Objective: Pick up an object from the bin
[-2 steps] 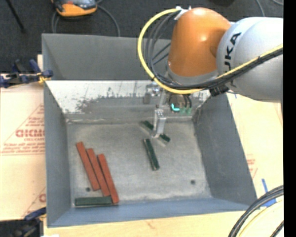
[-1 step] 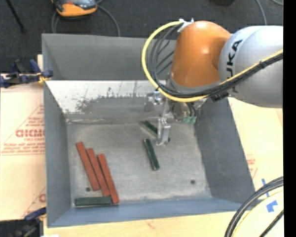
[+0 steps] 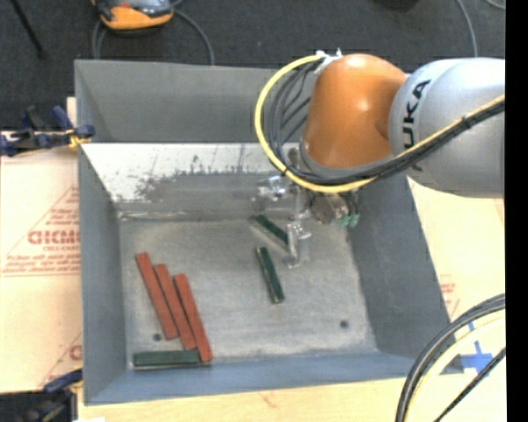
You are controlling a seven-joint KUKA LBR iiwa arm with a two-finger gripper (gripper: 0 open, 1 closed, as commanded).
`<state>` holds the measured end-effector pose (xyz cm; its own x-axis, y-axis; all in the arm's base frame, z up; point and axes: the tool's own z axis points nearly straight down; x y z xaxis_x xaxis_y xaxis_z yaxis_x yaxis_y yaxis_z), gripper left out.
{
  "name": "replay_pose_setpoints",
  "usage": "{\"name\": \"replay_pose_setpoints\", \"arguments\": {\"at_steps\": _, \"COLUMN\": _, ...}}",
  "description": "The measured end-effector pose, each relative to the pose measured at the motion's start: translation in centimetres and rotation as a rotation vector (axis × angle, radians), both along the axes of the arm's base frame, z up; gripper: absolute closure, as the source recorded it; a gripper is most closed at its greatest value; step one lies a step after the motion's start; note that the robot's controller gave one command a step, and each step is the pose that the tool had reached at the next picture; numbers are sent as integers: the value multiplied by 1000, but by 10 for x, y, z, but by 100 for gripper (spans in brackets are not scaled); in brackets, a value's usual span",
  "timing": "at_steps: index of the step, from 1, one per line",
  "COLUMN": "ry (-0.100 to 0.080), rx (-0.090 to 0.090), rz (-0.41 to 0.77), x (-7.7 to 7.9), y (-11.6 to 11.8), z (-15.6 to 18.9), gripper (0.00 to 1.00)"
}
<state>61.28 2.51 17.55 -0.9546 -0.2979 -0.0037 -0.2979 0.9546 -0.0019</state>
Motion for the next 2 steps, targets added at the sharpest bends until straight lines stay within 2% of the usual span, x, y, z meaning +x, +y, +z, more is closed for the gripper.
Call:
{"name": "replay_pose_setpoints", "arguments": {"at_steps": 1, "ry": 3, "rx": 0, "rz": 177, "x": -3, "y": -3, "z": -13, "gripper": 0}}
{"name": "replay_pose_setpoints", "arguments": {"at_steps": 2, "ry": 2, "rx": -1, "rz": 215, "x": -3, "y": -2, "z": -12, "gripper": 0}}
